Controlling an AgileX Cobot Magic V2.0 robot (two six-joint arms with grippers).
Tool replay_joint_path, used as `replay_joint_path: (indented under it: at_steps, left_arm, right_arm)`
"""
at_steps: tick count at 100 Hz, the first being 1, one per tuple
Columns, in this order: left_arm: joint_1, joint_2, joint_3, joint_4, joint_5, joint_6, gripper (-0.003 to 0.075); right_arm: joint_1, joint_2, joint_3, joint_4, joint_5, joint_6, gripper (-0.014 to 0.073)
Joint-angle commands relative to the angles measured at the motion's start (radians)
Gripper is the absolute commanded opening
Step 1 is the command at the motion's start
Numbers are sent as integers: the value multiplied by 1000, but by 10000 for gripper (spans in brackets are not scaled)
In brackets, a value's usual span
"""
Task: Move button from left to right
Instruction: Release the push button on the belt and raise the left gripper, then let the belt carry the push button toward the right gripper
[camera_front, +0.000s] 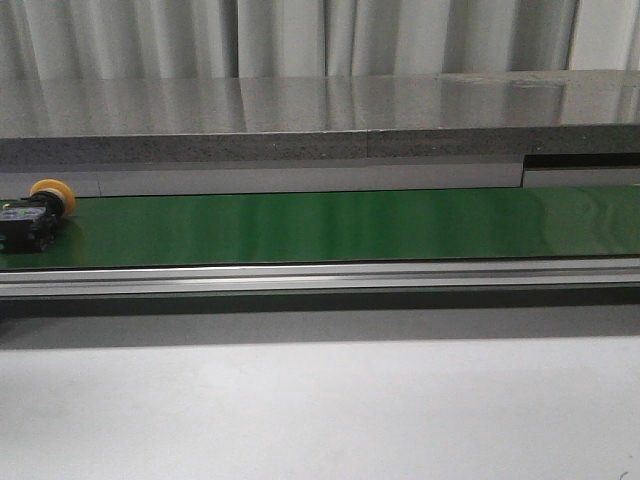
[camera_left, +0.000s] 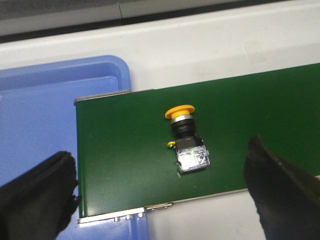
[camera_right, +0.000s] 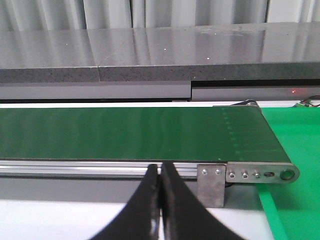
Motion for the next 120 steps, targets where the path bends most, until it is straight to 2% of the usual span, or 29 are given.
replay_joint_path:
  at_steps: [1, 29, 59, 80, 120]
  left_arm:
    - [-8, -134, 81, -29, -155, -6, 651]
    - [-8, -520, 425, -32, -428, -6, 651]
    - [-7, -804, 691, -32, -558, -6, 651]
    - [-7, -841, 783, -32, -639, -6, 651]
    - [-7, -841, 799, -32, -644, -6, 635]
  right_arm:
    - [2, -14, -17, -9, -84, 0, -68]
    - [2, -14, -17, -9, -84, 0, -68]
    - [2, -14, -17, -9, -84, 0, -68]
    - [2, -14, -17, -9, -84, 0, -68]
    - [2, -14, -17, -9, -84, 0, -68]
